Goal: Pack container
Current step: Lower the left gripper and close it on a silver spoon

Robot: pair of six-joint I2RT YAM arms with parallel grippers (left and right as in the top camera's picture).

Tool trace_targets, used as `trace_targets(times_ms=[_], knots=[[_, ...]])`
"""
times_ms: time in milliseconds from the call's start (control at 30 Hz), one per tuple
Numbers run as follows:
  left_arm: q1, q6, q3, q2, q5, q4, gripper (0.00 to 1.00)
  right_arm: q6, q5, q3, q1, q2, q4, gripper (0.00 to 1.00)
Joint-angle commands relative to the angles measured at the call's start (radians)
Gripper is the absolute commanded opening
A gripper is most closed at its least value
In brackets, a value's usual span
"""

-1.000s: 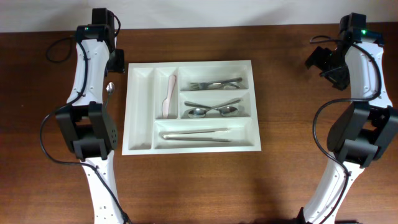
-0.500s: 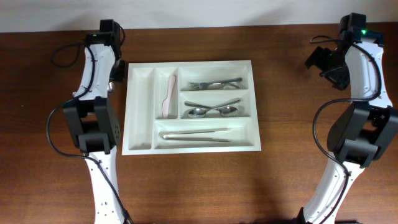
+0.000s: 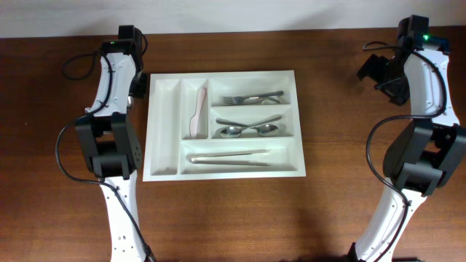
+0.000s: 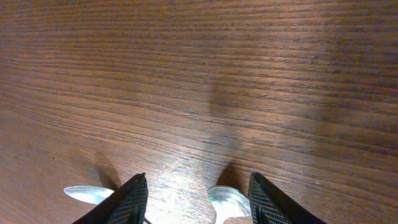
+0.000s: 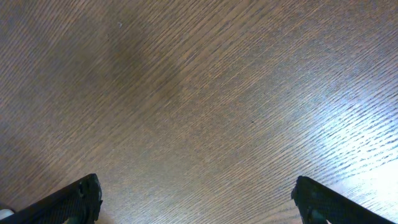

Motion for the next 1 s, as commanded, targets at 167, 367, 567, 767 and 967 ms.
trace_targets(times_ms=[167,367,567,767,967], knots=[[0.002,0.013,-0.009,0.012,0.035,-0.001,0.55,-0.007,-0.005,0.019,-0.003,-0.011,0.003,0.99],[0.002,0.013,-0.009,0.017,0.039,-0.003,0.55,-0.007,-0.005,0.019,-0.004,-0.011,0.003,0.99],[0.002,0.013,-0.01,0.026,0.039,-0.013,0.55,-0.007,-0.005,0.019,-0.004,-0.011,0.003,0.99],[0.001,0.013,-0.014,0.04,0.039,-0.028,0.55,-0.007,-0.005,0.019,-0.004,-0.011,0.003,0.99],[0.001,0.013,-0.014,0.06,0.039,-0.046,0.55,-0.007,-0.005,0.019,-0.004,-0.011,0.003,0.99]])
